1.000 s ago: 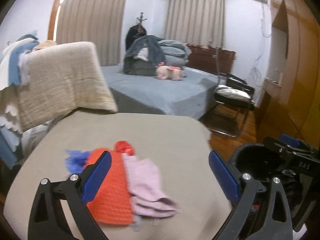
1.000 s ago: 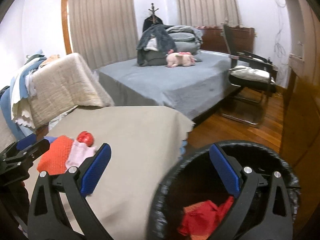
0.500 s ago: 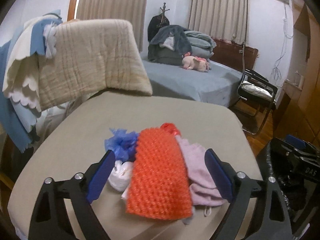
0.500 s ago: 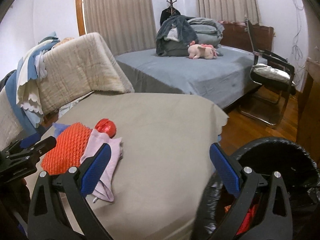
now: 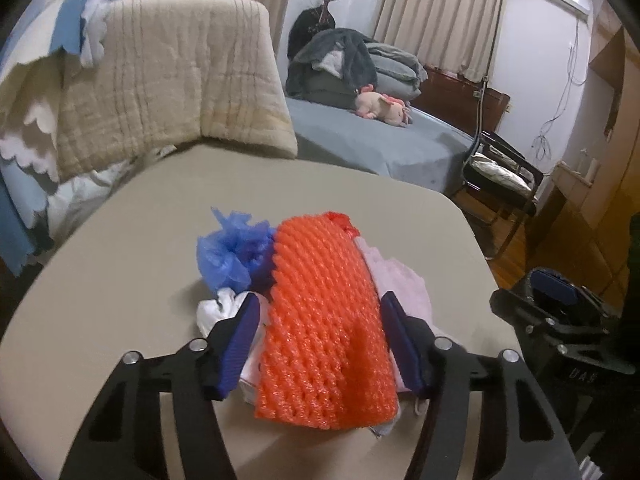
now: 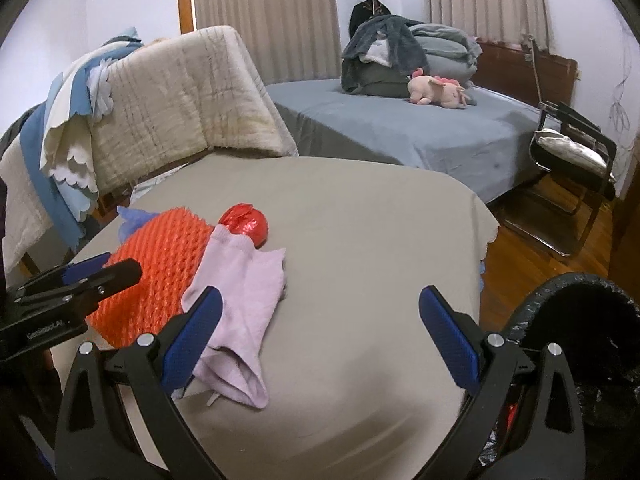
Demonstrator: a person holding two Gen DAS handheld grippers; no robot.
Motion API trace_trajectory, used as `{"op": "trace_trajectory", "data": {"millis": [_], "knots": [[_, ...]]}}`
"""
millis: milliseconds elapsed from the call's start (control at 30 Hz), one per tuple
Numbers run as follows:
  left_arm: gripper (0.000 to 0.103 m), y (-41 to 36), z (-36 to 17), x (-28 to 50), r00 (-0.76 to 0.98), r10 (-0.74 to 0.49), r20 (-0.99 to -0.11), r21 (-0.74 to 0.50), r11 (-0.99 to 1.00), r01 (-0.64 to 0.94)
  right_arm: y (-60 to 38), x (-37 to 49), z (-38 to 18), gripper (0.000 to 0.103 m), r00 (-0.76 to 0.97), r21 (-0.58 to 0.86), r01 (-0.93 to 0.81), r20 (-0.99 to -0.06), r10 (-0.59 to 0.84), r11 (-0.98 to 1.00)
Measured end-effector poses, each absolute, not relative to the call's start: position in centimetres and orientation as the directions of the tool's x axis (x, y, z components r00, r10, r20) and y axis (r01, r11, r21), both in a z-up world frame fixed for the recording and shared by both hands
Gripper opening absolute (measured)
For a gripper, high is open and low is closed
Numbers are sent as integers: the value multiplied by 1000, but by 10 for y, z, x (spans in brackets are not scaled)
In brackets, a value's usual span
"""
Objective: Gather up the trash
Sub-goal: 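Return to the pile and grasp the second orange mesh sleeve with the left gripper, then grasp the pink cloth with the right gripper while the left gripper holds the orange mesh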
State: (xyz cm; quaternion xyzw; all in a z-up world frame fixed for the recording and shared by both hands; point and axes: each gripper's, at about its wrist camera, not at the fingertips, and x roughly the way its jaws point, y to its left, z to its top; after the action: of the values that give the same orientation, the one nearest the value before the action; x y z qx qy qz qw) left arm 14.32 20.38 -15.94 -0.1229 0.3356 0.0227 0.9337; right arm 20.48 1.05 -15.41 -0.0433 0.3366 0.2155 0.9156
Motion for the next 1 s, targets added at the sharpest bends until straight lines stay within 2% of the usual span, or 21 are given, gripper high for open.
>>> {"op": "trace_trajectory", "data": {"millis": [167, 233, 300, 533, 567, 667, 833, 900, 933, 1000], "knots": [[61, 206, -167, 149, 763, -58, -644, -231, 965, -122, 13, 206, -157, 96, 674, 62, -429, -642, 365, 901], [55, 206, -169, 152, 759, -65, -648, -238, 964, -121, 15, 207, -159, 96, 669, 63, -432, -646, 367, 900], [44, 205, -168, 153, 760, -60, -647, -233, 965, -123, 18, 208, -161, 96, 662, 68, -439, -649, 373, 896], [28, 205, -166, 148, 774, -51, -631, -223, 968, -118, 36, 204, -170, 96, 623, 70, -490, -669, 405, 869], [22, 205, -165, 147, 777, -49, -628, -223, 967, -120, 38, 203, -171, 96, 617, 70, -496, -673, 408, 865], [21, 209, -162, 145, 782, -50, -622, -234, 964, -124, 46, 202, -177, 95, 593, 72, -518, -688, 419, 852], [20, 209, -163, 144, 780, -51, -623, -231, 965, -122, 56, 203, -190, 75, 540, 91, -544, -723, 431, 834], [20, 210, -162, 144, 780, -53, -624, -232, 965, -120, 57, 205, -193, 58, 516, 113, -551, -733, 443, 827], [20, 210, -162, 144, 780, -54, -624, -233, 965, -119, 58, 206, -194, 54, 497, 129, -559, -739, 455, 819], [20, 209, -163, 144, 779, -56, -624, -235, 965, -119, 58, 207, -194, 30, 463, 163, -574, -744, 483, 802]]}}
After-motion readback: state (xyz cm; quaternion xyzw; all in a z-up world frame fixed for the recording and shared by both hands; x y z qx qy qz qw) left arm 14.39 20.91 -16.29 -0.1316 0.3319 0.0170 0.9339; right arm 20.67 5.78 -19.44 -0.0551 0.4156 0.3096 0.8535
